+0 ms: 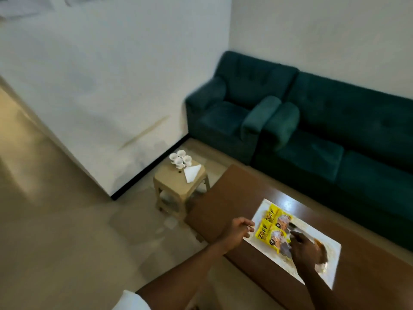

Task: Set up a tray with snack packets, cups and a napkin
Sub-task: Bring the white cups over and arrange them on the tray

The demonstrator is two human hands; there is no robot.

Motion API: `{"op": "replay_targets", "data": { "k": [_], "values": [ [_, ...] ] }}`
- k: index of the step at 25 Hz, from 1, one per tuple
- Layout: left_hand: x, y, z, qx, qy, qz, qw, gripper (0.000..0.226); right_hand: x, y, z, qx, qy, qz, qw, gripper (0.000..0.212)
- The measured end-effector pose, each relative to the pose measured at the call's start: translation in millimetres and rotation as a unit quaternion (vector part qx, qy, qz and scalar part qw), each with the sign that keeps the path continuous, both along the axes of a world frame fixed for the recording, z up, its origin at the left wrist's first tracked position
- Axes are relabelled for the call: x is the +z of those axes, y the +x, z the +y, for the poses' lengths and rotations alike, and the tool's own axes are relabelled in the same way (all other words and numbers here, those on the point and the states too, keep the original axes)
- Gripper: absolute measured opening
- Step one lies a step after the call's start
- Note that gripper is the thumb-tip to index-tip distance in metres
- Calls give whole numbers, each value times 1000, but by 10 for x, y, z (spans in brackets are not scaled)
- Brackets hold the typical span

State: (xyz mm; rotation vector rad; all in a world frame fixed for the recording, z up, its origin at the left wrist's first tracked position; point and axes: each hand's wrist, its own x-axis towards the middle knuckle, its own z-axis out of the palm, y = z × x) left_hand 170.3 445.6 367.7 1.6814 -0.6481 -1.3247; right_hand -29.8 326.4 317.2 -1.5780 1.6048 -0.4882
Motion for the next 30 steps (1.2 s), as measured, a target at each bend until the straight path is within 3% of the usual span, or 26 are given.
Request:
{"op": "replay_targets", "data": {
  "k": [6,12,17,24,30],
  "values": [
    [303,1263,42,86,8,-62,994,31,387,1880,-221,118,2,-60,991,24],
    [213,2338,-470,149,28,-50,987,32,465,3404,-787,231,-8,-79,970,27],
    [89,3337,-1032,223,38,-44,973,32,437,4503,-1388,269,23,-62,961,34],
    [-177,4807,-1646,327,95,-100,935,34,238,5915,-2022,354,-15,-5,935,41],
    [-1053,5742,-1779,255,182,-189,931,56,-528,6825,-2268,427,-14,68,902,54]
  ]
}}
